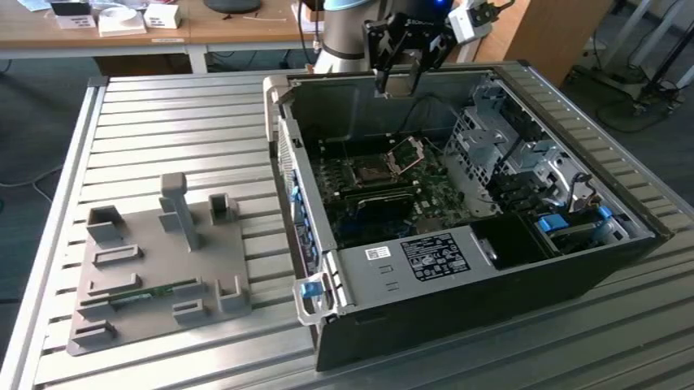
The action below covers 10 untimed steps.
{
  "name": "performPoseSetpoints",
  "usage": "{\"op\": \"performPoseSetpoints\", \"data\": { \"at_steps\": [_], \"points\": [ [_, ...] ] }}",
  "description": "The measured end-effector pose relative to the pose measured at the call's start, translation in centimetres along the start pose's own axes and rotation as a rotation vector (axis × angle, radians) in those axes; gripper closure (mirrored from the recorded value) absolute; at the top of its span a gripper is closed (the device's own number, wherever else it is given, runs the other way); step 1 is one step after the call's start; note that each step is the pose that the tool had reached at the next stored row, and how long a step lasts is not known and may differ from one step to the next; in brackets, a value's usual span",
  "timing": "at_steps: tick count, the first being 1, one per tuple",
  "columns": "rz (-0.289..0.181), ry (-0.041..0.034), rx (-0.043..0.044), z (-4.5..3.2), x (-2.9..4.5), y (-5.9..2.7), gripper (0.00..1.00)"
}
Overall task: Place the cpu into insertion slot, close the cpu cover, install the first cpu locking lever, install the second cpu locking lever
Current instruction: 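Place the cpu into insertion slot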
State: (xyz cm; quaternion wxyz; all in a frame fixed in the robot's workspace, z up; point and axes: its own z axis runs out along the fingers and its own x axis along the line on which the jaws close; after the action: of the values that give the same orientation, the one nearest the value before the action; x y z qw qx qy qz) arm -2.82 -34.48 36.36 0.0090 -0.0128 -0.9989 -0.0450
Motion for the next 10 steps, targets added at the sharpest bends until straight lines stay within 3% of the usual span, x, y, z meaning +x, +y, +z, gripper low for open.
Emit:
{"op": "performPoseSetpoints", "data": {
  "at_steps": [10],
  "points": [
    [0.0,0.0001,0.0003,1.02,-0.02,-0.09,0.46]
  ]
}}
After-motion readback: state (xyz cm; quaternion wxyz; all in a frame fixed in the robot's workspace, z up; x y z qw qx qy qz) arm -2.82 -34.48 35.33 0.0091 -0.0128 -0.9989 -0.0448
